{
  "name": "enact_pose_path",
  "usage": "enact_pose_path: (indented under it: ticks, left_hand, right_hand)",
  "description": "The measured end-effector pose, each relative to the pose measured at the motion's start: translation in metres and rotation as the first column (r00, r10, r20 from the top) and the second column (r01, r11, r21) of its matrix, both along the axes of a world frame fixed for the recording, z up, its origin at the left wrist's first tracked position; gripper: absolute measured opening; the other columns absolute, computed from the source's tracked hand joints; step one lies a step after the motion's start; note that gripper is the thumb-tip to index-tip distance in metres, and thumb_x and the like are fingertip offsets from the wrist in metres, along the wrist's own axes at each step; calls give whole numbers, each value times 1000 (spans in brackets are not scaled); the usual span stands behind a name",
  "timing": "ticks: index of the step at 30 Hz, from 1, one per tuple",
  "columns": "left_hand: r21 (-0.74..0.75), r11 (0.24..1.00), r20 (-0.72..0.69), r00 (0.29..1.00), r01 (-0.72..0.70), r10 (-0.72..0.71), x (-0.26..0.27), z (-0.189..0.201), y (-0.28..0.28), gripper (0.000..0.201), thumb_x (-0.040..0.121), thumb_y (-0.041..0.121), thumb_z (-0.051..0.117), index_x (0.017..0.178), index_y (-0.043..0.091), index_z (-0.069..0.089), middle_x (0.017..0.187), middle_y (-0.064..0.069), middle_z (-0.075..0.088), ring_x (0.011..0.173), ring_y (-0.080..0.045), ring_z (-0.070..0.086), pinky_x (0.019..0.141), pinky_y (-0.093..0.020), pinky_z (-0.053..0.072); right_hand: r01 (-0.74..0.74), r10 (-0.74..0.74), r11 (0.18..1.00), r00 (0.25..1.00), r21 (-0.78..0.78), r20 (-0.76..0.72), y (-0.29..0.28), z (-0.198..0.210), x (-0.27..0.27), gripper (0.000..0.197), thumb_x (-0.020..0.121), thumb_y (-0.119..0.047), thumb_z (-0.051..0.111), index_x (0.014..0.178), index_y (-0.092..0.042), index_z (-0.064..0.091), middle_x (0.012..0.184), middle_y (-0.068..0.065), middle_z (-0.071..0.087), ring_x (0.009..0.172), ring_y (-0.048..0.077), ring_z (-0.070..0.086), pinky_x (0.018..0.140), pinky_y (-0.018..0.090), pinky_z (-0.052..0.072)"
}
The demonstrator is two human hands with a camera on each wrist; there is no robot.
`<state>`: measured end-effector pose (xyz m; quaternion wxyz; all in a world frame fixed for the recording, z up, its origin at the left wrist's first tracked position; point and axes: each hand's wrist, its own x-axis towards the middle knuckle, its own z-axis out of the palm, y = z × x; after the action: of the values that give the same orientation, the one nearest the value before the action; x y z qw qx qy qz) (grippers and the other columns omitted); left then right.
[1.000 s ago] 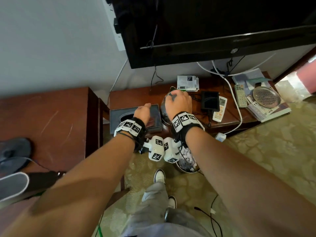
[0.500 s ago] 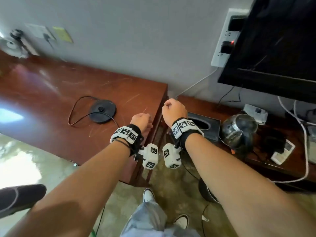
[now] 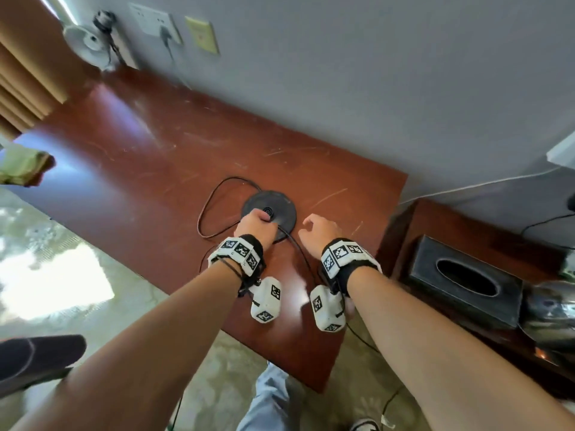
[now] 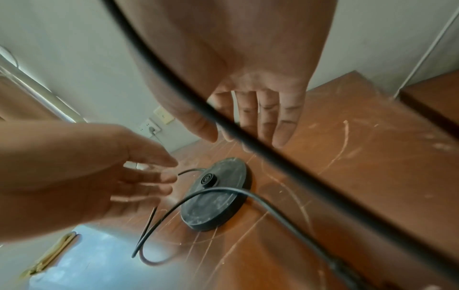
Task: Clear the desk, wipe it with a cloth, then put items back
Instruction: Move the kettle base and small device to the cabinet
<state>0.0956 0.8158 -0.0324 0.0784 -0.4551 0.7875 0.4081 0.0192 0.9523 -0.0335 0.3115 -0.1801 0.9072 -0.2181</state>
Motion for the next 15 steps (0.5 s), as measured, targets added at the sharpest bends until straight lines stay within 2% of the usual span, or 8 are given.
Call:
enact_pose_path:
  ticks: [2,5,8,11,13,15]
  left_hand:
    - [-93,991,37,995,92,-89,-11,-6,-29,24,91,30,61,114,25,59,123,-4,62,108,-28,62,94,-35,51]
    - [-140,965,135,970,222,-204,-26,-16,-61,27,91,31,61,116,24,56,126,-7,56,105,-29,61,92,-37,51]
    - [-150,938,216,936,312,-276,-43,-29,-83,42,92,36,63,128,18,51,131,-11,51,114,-32,57,98,-41,49]
    - [-84,966,265,940,246,-217,-54,-42,-97,60,88,42,67,137,16,42,137,-14,48,122,-35,53,101,-48,48]
    - [0,985,293,942,173,-166,-57,-51,-103,72,84,45,72,140,15,39,137,-14,50,120,-36,55,98,-48,50]
    - [52,990,305,942,128,-138,-59,-60,-106,74,80,47,76,136,13,41,131,-15,54,113,-35,58,93,-45,53]
  right_hand:
    - [-25,25,999,1000,33,16,-25,-15,-2,28,96,-29,52,121,-20,59,126,8,64,115,32,57,84,33,42]
    - [-43,39,997,998,67,52,-55,-33,0,34,96,-28,53,128,-17,54,127,10,62,115,33,57,88,34,46]
    - [-38,29,995,995,95,91,-73,-47,-2,40,96,-26,54,135,-15,49,130,13,57,118,35,54,93,41,50]
    - [-49,38,991,996,125,86,-81,-57,-7,36,96,-25,56,131,-16,50,128,12,55,113,34,56,88,40,51]
    - [-42,31,988,996,147,79,-83,-61,-10,31,95,-23,57,125,-17,51,123,10,57,107,32,58,86,42,52]
    - [-26,10,983,996,183,86,-83,-62,-12,32,93,-20,58,124,-16,51,120,9,58,105,31,59,85,42,53]
